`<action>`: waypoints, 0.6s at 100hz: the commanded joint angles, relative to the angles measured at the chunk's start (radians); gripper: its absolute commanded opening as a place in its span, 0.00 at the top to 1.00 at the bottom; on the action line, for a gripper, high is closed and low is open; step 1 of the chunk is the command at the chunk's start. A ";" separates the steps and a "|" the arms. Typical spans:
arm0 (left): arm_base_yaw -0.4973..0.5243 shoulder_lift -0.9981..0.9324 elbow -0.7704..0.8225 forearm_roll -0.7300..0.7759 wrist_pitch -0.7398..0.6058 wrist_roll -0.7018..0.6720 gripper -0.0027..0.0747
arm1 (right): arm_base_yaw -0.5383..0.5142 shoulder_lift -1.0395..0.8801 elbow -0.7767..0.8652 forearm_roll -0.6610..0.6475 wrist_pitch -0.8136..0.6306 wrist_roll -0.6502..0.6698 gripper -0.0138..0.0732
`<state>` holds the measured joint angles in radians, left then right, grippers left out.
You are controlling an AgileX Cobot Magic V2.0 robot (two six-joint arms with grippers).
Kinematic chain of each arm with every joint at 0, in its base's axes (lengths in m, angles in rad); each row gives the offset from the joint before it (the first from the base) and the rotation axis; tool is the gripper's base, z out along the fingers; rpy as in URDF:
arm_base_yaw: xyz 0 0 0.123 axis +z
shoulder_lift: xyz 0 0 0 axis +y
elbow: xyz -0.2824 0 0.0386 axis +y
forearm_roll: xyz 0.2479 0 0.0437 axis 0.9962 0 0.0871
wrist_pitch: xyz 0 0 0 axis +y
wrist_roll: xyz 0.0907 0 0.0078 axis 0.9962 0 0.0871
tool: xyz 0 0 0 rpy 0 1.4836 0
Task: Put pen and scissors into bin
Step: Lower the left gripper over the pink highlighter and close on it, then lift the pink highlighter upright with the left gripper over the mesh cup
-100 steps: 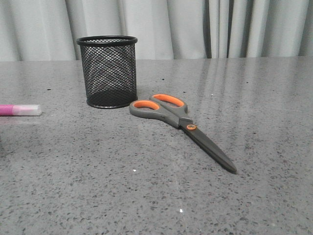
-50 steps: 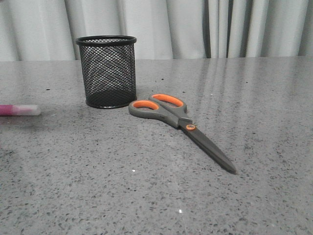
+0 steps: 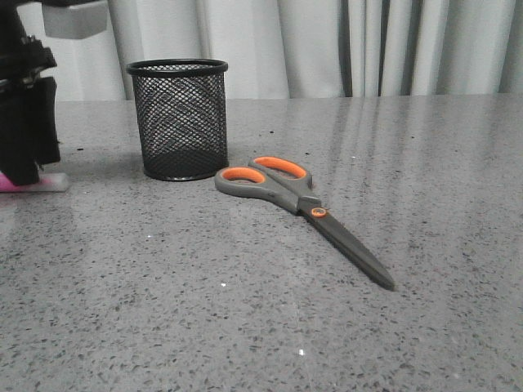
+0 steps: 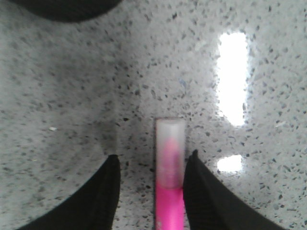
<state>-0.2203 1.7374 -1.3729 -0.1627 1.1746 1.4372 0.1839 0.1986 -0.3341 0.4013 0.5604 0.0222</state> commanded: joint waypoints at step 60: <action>0.001 -0.135 -0.021 -0.276 -0.051 -0.145 0.99 | -0.004 0.020 -0.035 0.036 -0.062 -0.014 0.34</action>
<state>-0.2135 1.7069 -1.3684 -0.3288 1.1742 1.3673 0.1839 0.1986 -0.3341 0.4070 0.5604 0.0222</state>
